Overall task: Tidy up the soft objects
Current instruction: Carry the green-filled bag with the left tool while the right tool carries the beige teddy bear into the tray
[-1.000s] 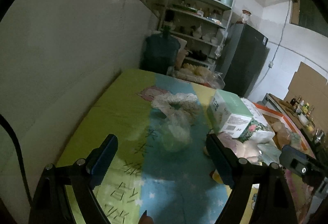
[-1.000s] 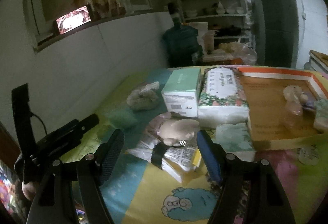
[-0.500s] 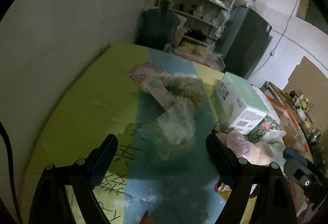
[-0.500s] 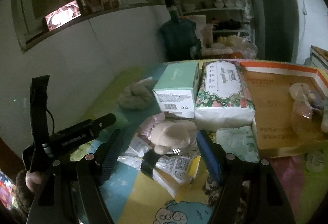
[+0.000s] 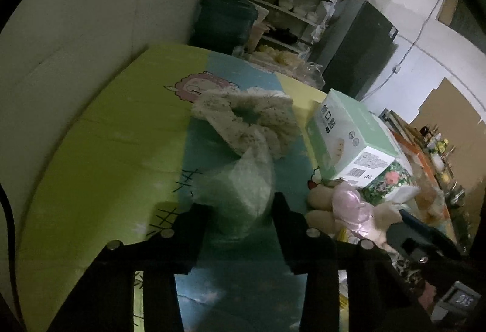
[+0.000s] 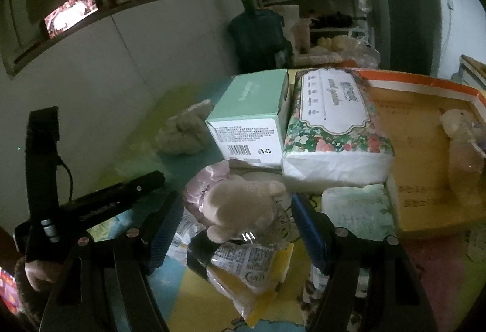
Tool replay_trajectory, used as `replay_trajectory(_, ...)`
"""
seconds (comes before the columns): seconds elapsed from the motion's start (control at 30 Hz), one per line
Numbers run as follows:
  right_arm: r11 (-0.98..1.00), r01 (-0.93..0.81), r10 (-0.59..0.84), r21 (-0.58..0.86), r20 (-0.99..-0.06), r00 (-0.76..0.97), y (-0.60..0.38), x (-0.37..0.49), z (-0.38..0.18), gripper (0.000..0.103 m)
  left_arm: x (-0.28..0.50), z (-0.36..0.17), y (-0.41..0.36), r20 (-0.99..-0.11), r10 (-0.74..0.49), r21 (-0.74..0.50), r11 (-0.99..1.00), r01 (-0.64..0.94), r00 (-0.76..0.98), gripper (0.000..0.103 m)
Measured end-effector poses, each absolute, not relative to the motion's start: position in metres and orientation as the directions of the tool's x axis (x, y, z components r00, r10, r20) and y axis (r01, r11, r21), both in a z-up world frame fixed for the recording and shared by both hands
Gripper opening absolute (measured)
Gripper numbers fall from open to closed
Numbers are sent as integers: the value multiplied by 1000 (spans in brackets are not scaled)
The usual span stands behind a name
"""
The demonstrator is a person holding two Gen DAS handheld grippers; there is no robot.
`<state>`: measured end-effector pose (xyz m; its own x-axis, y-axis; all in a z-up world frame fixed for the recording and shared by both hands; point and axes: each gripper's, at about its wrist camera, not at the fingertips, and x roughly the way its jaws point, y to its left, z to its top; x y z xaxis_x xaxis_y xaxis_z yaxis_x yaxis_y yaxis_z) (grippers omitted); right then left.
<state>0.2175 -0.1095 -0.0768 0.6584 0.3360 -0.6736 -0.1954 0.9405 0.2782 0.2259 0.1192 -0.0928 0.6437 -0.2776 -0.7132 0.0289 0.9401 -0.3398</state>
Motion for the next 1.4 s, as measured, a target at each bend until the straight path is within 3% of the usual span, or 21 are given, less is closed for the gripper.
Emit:
replay_trajectory(0.37, 942, -222, 335, 252, -701, 629, -99, 231, -86, 75, 225, -96, 132, -681, -321, -409, 912, 22, 658, 40)
replay_trajectory(0.47, 947, -224, 319, 228, -711, 627, -97, 233, -86, 56, 225, -96, 134, -676, -320, -412, 911, 19, 663, 40)
replay_trajectory(0.7, 948, -235, 318, 216, -699, 640, -96, 229, -84, 51, 219, -91, 133, -663, -298, -397, 918, 16, 687, 40)
replay_trajectory(1.0, 942, -254, 335, 219, -666, 666, -93, 218, -72, 50, 196, -73, 120, -626, -214, -294, 955, 27, 750, 40)
replay_trajectory(1.4, 934, -268, 358, 238, -595, 719, -99, 199, -47, 50, 182, -54, 116, -599, -206, -282, 959, 36, 774, 40)
